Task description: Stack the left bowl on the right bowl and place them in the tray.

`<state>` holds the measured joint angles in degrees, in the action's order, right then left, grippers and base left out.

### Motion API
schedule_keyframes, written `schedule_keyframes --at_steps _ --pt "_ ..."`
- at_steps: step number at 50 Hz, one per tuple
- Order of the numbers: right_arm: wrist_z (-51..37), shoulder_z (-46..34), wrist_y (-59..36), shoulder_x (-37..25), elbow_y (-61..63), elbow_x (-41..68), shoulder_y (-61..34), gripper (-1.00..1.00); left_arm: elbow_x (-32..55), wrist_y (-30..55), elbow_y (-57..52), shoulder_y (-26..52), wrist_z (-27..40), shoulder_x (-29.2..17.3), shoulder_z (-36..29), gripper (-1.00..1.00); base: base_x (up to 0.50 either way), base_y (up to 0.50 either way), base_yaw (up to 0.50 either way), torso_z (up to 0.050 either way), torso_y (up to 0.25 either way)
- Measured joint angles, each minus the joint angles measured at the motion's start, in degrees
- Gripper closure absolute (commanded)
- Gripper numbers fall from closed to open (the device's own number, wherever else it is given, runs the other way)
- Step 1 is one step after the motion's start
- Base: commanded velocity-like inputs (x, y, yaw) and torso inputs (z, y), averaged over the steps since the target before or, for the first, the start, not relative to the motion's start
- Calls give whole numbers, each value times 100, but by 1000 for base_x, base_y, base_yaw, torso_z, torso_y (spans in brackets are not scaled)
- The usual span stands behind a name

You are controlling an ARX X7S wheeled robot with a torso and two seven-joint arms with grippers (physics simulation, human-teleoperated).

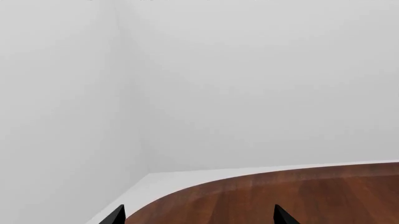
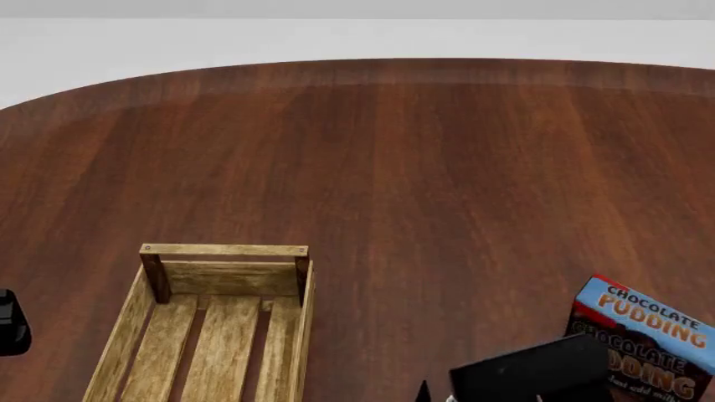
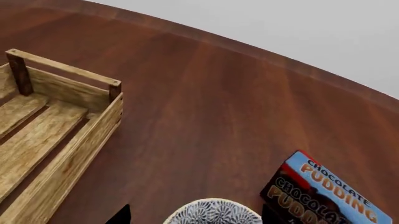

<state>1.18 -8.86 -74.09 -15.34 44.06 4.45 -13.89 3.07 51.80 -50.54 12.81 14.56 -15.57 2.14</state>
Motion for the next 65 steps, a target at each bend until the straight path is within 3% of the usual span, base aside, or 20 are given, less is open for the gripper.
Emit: schedule_keyframes --at_steps 65 --pt "121 -475 720 -223 -1297 142 473 -100 96 -81 63 -26 116 -104 -100 -100 0 0 0 0 0"
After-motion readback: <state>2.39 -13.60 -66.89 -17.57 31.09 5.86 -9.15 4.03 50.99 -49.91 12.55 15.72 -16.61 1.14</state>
